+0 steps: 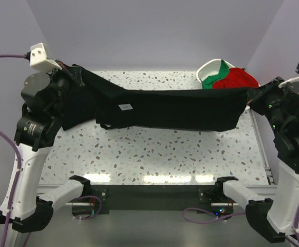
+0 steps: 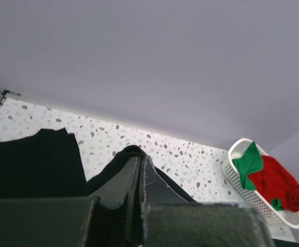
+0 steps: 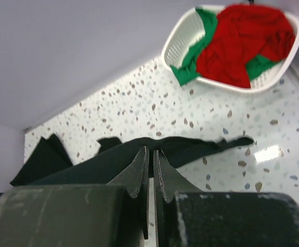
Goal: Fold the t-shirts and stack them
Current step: Flatten the tshirt out
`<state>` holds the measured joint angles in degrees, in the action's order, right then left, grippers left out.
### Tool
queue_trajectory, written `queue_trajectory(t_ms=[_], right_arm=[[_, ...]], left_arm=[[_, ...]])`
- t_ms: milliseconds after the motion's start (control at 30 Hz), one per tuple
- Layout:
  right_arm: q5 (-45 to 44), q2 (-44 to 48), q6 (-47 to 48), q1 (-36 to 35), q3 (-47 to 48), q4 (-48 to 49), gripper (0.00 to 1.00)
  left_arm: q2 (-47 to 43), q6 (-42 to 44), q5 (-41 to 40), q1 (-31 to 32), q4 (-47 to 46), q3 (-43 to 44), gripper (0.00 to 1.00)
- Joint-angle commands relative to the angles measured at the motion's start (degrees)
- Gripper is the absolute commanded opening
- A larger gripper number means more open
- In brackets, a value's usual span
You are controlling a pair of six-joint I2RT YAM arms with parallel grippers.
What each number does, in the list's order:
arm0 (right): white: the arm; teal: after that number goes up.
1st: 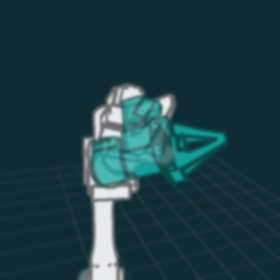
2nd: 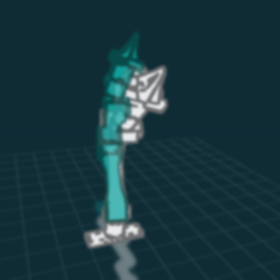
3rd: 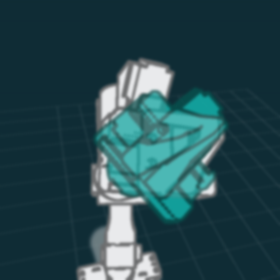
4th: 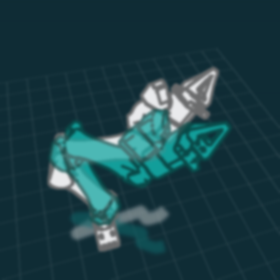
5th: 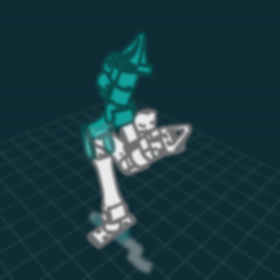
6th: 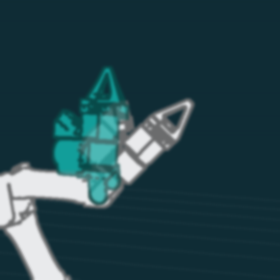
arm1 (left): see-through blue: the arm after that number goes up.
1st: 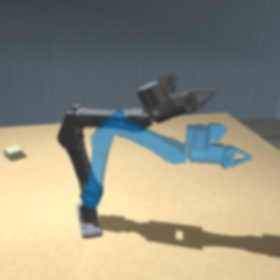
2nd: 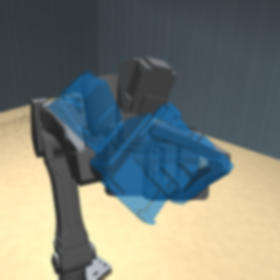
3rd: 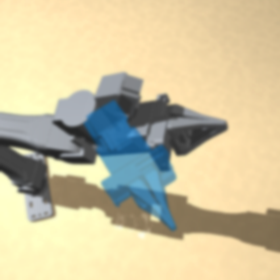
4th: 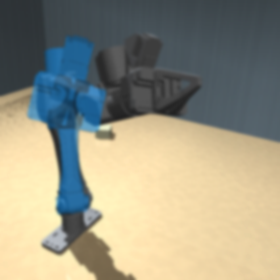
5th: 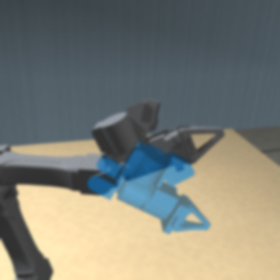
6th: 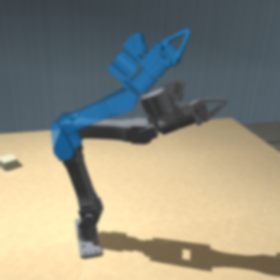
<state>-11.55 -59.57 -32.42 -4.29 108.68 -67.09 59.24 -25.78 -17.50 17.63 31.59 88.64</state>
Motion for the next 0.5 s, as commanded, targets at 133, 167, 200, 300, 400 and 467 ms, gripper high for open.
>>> queue_trajectory(t_ms=[133, 167, 200, 300, 400, 467], right_arm=[[-4.0, 1.3, 3.5, 0.0, 14.8, -0.5, 0.00], [-3.6, 1.1, 3.6, 0.0, 15.5, -0.5, 0.00], [-3.2, 0.9, 3.3, -0.1, 15.9, -0.7, 0.00], [-1.9, 1.1, 2.5, 0.0, 12.5, 0.2, 0.00], [-1.3, 2.4, 1.7, 0.0, 4.2, 4.4, 0.00], [-1.0, 2.7, 1.1, -0.1, -1.9, 8.4, 0.00]], left_arm=[[-4.4, 2.6, -3.7, -0.5, -1.0, 9.9, 0.00], [-4.6, 2.7, -3.5, -0.5, -1.3, 10.3, 0.00], [-4.6, 2.6, -3.2, -0.5, -1.4, 10.7, 0.00], [-3.6, 2.6, -1.0, -0.5, -3.1, 10.5, 0.00], [-1.6, 2.8, 0.9, -0.5, -4.9, 7.9, 0.00], [0.9, 3.0, 2.4, -0.5, -5.5, 6.4, 0.00]])
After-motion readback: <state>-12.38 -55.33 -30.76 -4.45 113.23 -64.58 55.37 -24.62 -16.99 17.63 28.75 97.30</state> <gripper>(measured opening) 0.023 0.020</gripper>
